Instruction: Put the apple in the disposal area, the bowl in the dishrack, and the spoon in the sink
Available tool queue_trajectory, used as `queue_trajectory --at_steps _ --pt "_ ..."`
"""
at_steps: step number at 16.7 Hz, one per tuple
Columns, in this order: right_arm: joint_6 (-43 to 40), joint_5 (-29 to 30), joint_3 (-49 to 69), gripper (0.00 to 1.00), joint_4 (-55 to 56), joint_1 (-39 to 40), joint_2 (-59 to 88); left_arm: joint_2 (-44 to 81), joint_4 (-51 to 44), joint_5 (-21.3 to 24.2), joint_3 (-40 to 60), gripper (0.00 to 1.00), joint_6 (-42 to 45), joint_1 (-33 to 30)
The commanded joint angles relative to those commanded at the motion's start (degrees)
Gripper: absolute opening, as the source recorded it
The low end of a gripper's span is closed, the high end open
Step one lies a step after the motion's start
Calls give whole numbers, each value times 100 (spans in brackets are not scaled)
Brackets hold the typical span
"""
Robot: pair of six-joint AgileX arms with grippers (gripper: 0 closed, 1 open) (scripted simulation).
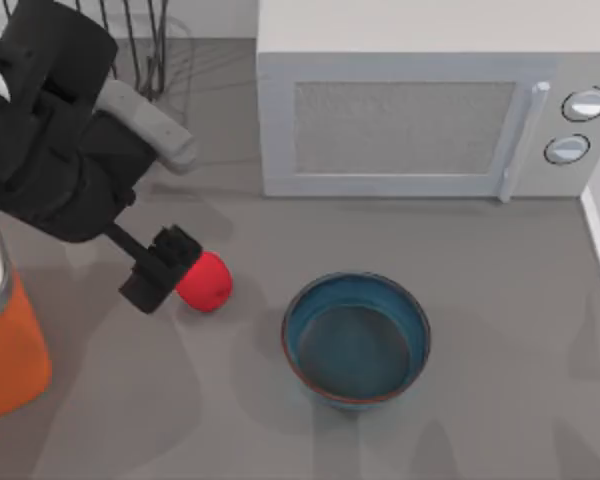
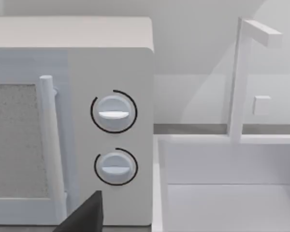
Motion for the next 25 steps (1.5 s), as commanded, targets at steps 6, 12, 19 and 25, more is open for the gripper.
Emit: queue_trajectory --at_steps 6,12,19,25 --pt "0 0 0 100 0 0 0 2675 -1305 33 2112 100 284 -336" --pt "0 0 0 100 0 0 0 3528 -1741 37 2873 100 338 -390" --pt "0 0 0 100 0 0 0 3686 -1306 38 2582 100 349 -378" --pt "0 0 0 100 0 0 0 4076 -359 42 2039 100 347 -389"
